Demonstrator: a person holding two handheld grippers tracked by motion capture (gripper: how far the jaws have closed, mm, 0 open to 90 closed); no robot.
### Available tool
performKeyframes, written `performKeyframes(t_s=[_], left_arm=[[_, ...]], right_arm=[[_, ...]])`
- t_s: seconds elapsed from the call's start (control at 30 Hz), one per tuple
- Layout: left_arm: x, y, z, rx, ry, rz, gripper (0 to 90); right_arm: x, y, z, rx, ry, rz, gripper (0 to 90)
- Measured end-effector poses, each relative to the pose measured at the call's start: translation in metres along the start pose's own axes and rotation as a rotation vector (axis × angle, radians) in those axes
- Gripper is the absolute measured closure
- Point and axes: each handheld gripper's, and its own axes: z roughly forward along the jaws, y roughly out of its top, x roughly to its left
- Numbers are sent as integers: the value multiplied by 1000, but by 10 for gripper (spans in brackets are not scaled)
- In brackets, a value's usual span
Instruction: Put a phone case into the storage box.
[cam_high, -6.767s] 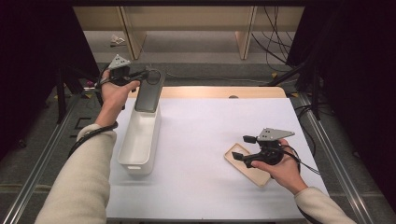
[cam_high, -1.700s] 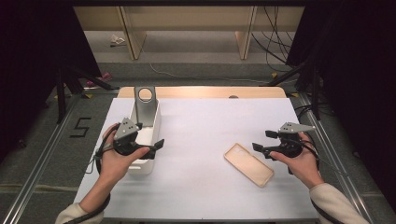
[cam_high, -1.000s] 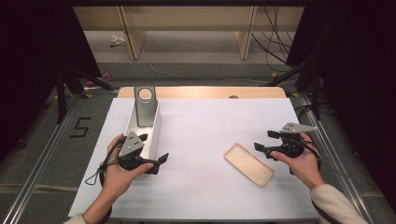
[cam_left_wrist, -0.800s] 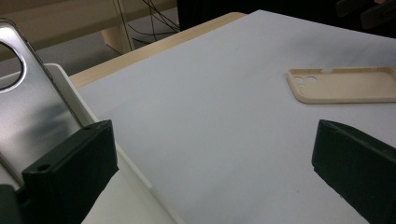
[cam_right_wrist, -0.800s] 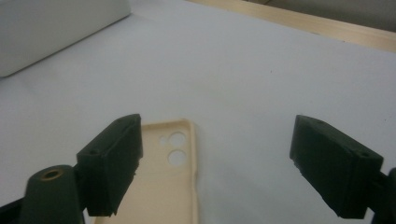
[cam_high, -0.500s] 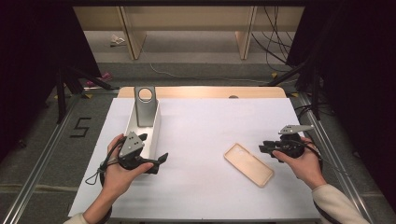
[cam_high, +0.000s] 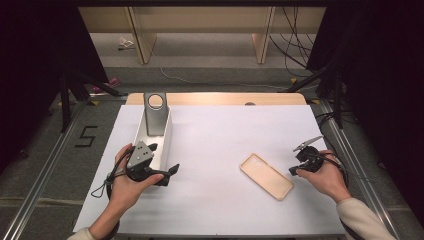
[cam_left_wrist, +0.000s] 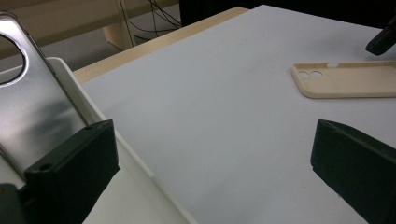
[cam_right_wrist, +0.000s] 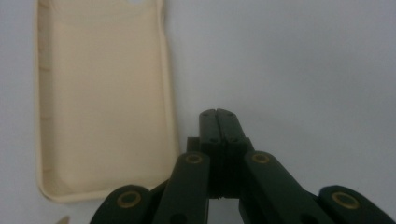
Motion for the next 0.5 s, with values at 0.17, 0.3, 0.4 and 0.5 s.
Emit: performKeyframes(t_s=[0.17, 0.3, 0.4, 0.5], left_arm=[[-2, -1, 0, 3, -6, 2, 4], [-2, 0, 0, 5, -6, 6, 4], [-3, 0, 0, 5, -8, 8, 5], [-4, 0, 1, 6, -10, 10, 5]], right_arm=[[2, -1, 2, 57, -3, -5, 900], [2, -2, 3, 78, -4, -9, 900], [3, -2, 3, 91, -4, -10, 900], [6, -1, 4, 109, -4, -16, 900]])
